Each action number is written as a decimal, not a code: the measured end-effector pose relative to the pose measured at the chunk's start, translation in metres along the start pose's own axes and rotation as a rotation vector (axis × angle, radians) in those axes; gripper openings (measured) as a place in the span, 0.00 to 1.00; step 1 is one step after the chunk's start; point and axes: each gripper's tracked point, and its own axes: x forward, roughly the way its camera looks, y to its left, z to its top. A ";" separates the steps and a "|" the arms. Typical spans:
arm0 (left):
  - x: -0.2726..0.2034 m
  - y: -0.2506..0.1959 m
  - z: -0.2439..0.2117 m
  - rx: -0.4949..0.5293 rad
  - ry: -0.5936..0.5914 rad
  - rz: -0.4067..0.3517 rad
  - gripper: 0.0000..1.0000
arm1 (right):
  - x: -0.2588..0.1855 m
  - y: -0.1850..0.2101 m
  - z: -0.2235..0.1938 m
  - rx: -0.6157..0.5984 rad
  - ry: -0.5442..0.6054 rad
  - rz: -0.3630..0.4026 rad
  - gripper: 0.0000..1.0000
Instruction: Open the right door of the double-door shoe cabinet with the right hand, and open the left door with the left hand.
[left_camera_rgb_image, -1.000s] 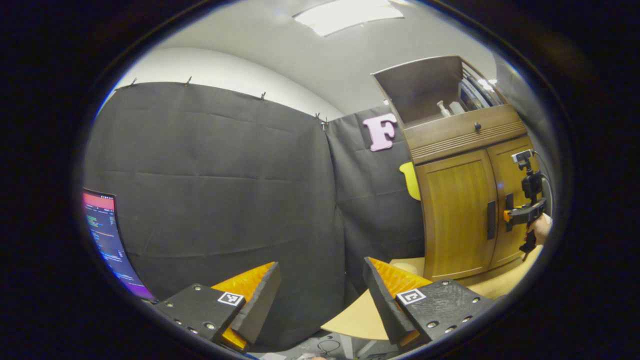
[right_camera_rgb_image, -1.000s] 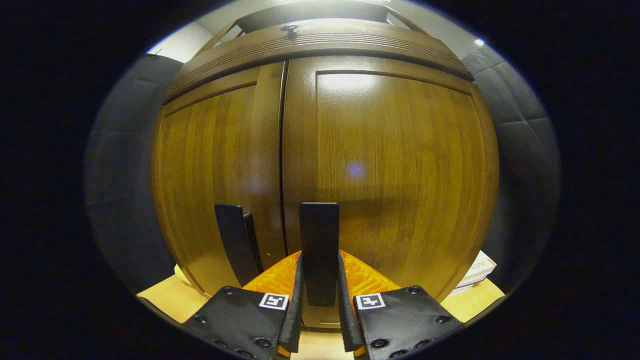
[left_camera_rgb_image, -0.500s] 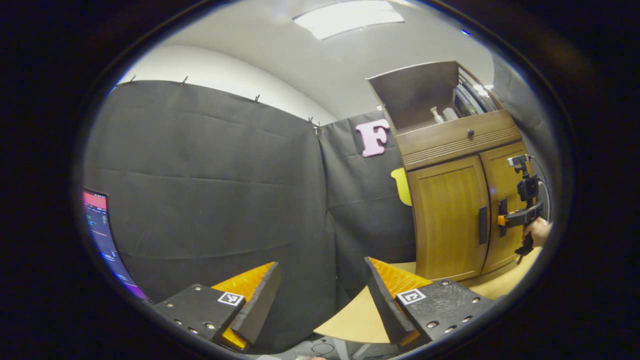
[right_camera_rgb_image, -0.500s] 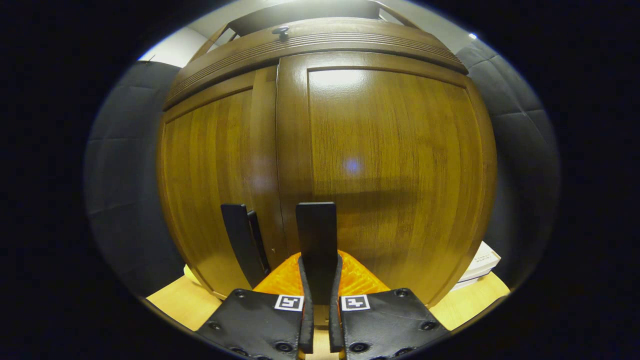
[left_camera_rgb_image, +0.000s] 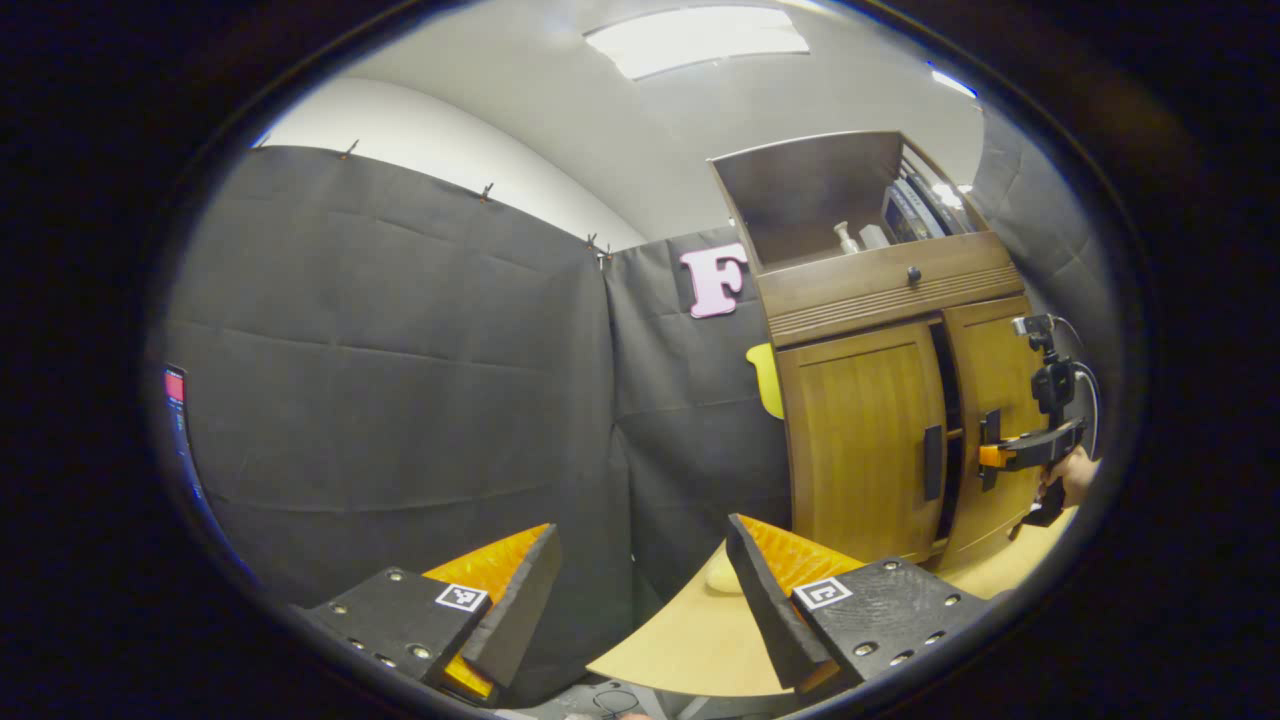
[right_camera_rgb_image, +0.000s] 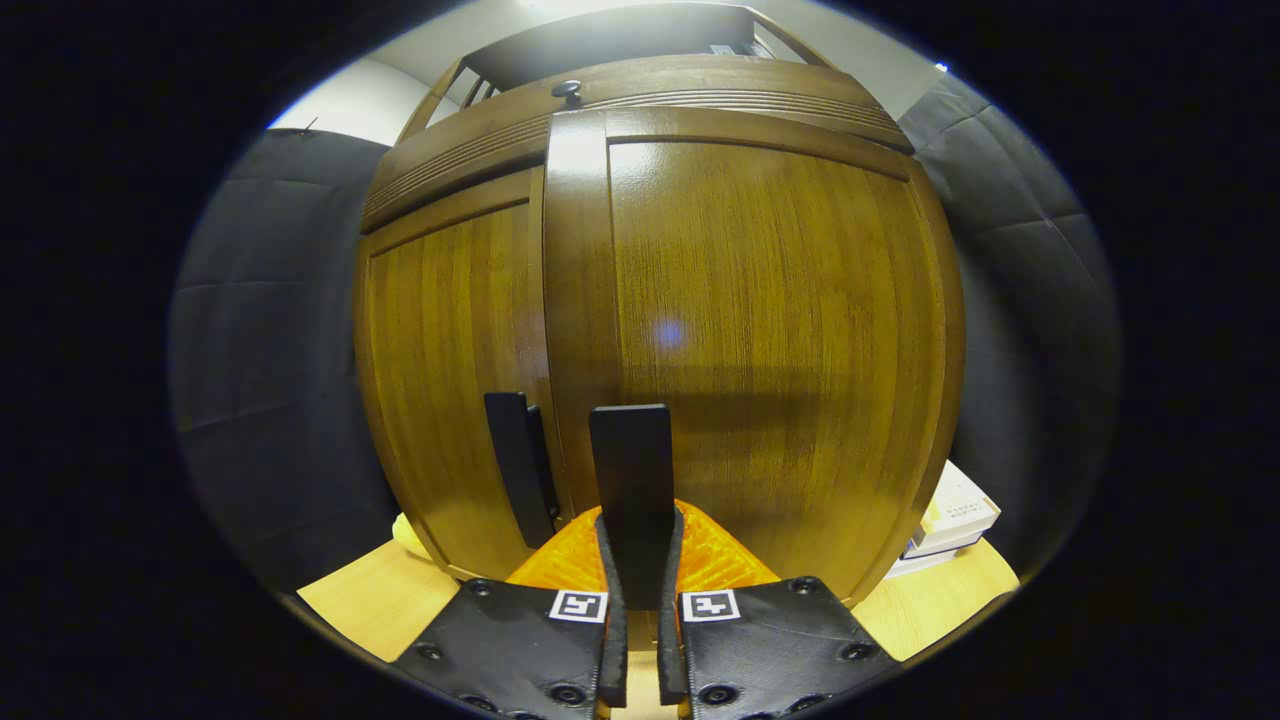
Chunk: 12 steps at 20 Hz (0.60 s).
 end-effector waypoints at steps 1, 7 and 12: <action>0.000 -0.001 0.000 -0.004 0.000 -0.013 0.96 | -0.005 -0.001 -0.001 0.002 0.000 0.009 0.13; 0.000 -0.006 0.007 -0.012 -0.014 -0.082 0.96 | -0.031 -0.005 -0.004 -0.003 0.002 0.039 0.10; -0.001 -0.010 0.013 -0.034 -0.022 -0.142 0.96 | -0.055 -0.013 -0.007 -0.012 0.007 0.047 0.13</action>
